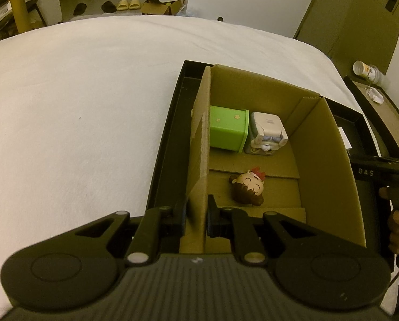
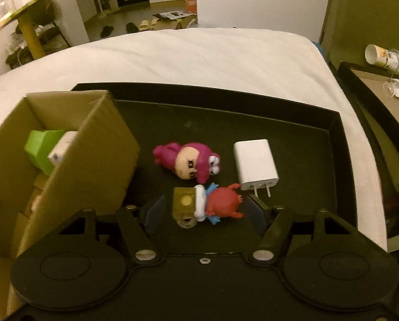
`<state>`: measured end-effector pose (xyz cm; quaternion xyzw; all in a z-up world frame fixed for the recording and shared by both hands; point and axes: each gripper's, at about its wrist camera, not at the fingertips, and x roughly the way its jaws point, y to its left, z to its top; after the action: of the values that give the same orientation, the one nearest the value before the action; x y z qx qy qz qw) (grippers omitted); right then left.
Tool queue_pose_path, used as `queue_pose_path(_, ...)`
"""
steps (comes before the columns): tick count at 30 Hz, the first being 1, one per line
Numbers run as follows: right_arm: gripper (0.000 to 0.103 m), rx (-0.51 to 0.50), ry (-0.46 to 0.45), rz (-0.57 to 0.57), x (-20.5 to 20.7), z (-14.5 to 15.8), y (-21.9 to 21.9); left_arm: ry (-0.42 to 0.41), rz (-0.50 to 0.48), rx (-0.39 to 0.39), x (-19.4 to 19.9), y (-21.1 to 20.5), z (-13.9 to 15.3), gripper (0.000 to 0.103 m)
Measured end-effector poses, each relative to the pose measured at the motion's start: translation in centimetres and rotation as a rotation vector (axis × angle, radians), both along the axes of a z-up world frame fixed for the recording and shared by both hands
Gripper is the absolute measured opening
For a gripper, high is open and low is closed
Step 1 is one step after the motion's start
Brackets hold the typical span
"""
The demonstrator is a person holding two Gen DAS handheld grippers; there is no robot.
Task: Organize rigid objects
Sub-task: 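Withdraw the right gripper to the red toy with the clear yellow cup, then grasp the red toy with the clear yellow cup in the right gripper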
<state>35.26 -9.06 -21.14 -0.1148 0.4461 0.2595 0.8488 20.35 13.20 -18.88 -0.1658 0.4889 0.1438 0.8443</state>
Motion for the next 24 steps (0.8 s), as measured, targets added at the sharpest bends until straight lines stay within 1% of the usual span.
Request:
queue_pose_path(9, 0.068, -0.021, 0.018, -0.014, 0.3, -1.5, 0.4, 0.002, -0.001, 0.004, -0.1, 0.0, -0.1, 0.012)
queue_pose_path(12, 0.064, -0.013, 0.031, -0.021, 0.3, -1.8, 0.2, 0.003, 0.003, -0.001, -0.1, 0.0, -0.1, 0.012)
queue_pose_path(13, 0.06, -0.014, 0.026, -0.023, 0.2, -1.7, 0.2, 0.004, 0.003, -0.002, -0.1, 0.0, -0.1, 0.012)
queue_pose_path(18, 0.059, -0.004, 0.024, -0.036, -0.3, -0.9, -0.4, 0.008, 0.007, -0.008, -0.2, 0.1, -0.1, 0.013)
queue_pose_path(24, 0.059, 0.021, 0.005, -0.033, -1.9, 1.6, -0.8, 0.013, 0.012, -0.01, 0.1, 0.2, -0.1, 0.013)
